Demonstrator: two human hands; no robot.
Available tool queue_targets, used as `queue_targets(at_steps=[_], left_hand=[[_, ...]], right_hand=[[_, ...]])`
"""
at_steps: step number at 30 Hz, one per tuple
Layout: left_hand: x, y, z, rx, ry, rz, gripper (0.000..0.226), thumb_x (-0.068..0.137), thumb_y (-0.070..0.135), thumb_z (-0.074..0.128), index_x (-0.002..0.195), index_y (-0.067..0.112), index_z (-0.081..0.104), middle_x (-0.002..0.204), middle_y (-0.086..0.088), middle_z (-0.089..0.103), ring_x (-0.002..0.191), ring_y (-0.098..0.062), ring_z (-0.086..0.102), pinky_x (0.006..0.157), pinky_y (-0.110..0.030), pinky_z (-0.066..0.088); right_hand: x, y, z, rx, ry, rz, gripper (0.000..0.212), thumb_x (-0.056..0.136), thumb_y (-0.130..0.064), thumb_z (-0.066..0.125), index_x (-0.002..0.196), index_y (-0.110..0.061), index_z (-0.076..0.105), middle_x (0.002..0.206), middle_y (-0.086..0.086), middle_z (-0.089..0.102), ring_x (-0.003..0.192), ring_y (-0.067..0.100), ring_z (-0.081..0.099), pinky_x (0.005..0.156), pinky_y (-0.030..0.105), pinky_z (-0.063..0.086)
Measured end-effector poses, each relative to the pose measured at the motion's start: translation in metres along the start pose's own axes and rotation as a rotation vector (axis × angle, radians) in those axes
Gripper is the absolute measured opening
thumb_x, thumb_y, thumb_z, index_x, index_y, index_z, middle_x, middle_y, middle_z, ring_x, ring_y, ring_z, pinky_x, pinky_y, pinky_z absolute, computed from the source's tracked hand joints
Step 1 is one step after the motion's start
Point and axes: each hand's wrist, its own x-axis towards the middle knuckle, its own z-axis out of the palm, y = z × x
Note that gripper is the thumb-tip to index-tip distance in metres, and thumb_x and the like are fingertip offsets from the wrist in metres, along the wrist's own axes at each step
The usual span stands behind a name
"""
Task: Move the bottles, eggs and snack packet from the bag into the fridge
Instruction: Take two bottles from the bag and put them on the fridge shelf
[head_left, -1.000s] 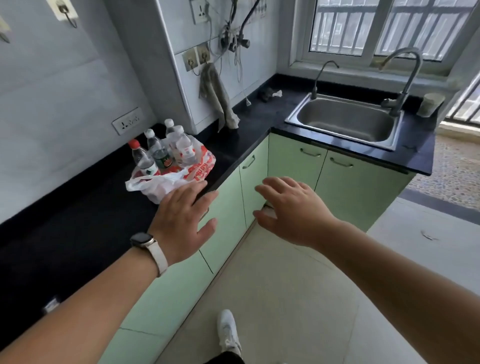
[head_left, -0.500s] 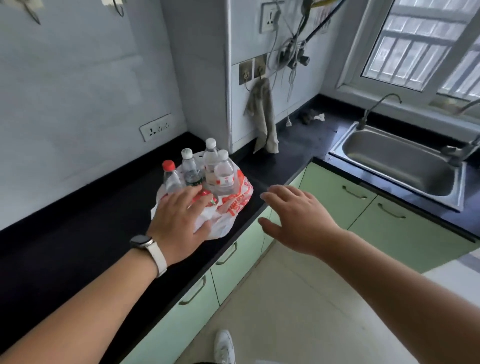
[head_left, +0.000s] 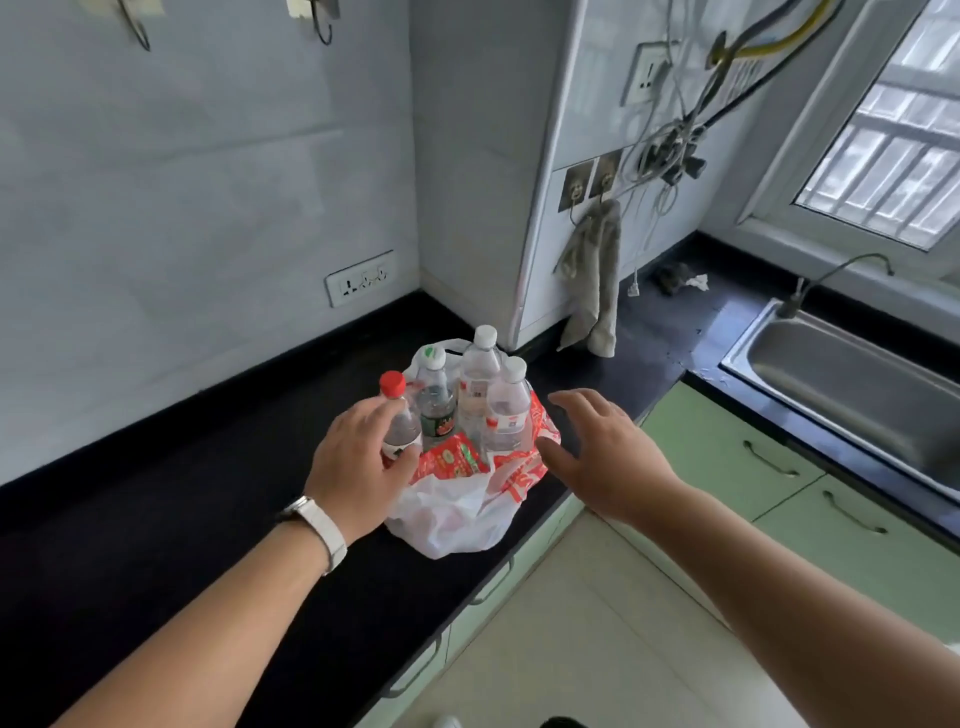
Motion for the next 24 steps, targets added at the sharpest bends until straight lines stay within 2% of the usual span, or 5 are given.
queue_targets(at_steps=[7, 11, 16, 20, 24], left_hand=[[0.025, -0.009, 0.027, -0.472, 0.001, -0.474, 0.044, 0.093, 0.029, 0.066, 0.130, 0.022, 0.043, 0.111, 0.022, 0.044, 0.100, 0.007, 0.045, 0.074, -0.007, 0.032], [0.039, -0.018, 0.045, -0.711, 0.024, -0.694, 0.071, 0.091, 0.029, 0.069, 0.148, 0.013, 0.030, 0.134, 0.003, 0.051, 0.115, -0.010, 0.052, 0.088, -0.024, 0.042], [0.057, 0.000, 0.056, -0.779, 0.063, -0.786, 0.014, 0.094, 0.014, 0.065, 0.098, 0.024, 0.056, 0.077, 0.025, 0.072, 0.077, 0.007, 0.068, 0.066, -0.014, 0.047], [0.061, -0.007, 0.069, -0.782, 0.112, -0.869, 0.045, 0.084, 0.024, 0.077, 0.124, 0.026, 0.054, 0.115, 0.009, 0.067, 0.106, -0.010, 0.066, 0.086, -0.030, 0.054], [0.067, -0.010, 0.077, -0.747, 0.126, -0.905, 0.061, 0.071, 0.039, 0.086, 0.123, 0.031, 0.056, 0.117, 0.003, 0.069, 0.107, -0.016, 0.068, 0.092, -0.046, 0.055]], right_hand=[[0.046, 0.023, 0.033, 0.306, -0.057, 0.144, 0.067, 0.091, -0.051, 0.058, 0.147, -0.031, 0.028, 0.150, -0.007, 0.040, 0.132, 0.014, 0.045, 0.101, 0.035, 0.044], [0.078, 0.040, 0.054, 0.440, -0.120, 0.180, 0.072, 0.090, -0.047, 0.063, 0.149, -0.029, 0.025, 0.148, -0.003, 0.043, 0.113, 0.010, 0.051, 0.092, 0.031, 0.048], [0.112, 0.059, 0.079, 0.579, -0.248, 0.163, 0.076, 0.086, -0.044, 0.070, 0.145, -0.035, 0.023, 0.144, -0.002, 0.045, 0.121, 0.013, 0.051, 0.091, 0.037, 0.056], [0.134, 0.074, 0.096, 0.649, -0.312, 0.143, 0.072, 0.082, -0.042, 0.074, 0.140, -0.036, 0.032, 0.134, -0.008, 0.047, 0.118, 0.013, 0.052, 0.089, 0.029, 0.051], [0.147, 0.085, 0.106, 0.649, -0.419, 0.084, 0.069, 0.082, -0.039, 0.076, 0.138, -0.033, 0.036, 0.119, -0.017, 0.045, 0.107, 0.008, 0.051, 0.084, 0.024, 0.048]])
